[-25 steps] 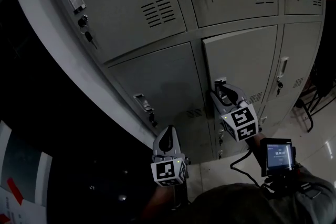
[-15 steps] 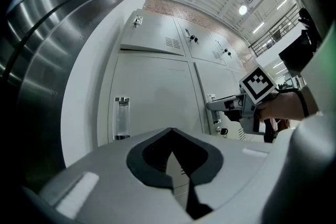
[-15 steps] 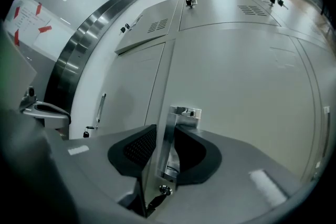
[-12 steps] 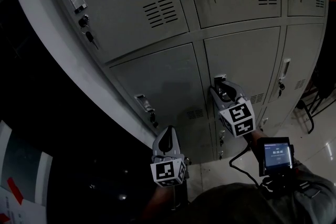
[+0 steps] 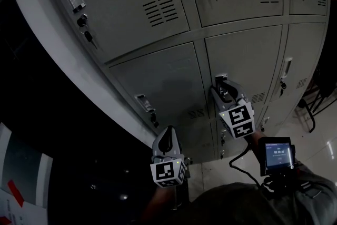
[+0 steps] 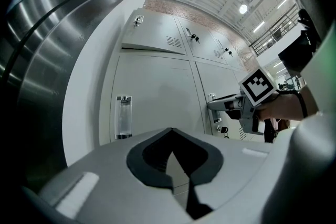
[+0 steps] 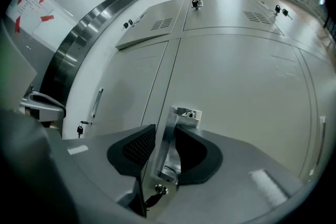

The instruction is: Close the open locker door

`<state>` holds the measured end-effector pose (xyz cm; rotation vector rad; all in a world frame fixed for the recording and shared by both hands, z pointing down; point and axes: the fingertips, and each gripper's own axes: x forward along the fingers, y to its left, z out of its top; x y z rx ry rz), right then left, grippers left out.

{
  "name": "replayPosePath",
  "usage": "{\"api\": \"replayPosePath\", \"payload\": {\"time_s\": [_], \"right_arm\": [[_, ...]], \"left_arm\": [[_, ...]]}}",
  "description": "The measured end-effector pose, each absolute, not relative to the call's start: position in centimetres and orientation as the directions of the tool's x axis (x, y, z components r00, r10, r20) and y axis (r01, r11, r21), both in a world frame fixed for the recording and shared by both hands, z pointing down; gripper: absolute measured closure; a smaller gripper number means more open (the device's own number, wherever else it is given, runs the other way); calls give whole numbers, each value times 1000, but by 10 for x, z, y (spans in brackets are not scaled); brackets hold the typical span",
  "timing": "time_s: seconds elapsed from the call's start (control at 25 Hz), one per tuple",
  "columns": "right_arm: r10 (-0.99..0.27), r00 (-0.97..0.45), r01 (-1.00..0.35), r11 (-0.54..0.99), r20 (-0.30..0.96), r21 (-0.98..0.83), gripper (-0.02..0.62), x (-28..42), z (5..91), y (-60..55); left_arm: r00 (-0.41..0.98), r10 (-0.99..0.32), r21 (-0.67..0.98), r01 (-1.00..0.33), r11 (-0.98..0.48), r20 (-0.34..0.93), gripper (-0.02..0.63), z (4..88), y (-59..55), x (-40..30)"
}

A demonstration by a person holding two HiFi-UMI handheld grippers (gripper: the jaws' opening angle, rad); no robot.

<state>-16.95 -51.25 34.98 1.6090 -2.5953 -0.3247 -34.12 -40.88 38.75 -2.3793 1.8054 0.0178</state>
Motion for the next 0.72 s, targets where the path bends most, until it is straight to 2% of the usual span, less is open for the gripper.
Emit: {"api": "replayPosePath", "payload": {"time_s": [0.72], "right_arm": [[-910, -415, -892, 402, -22, 206, 466, -157, 358, -507]], "left_arm": [[296, -950, -102, -953, -287, -97, 604, 391, -405, -334]]}}
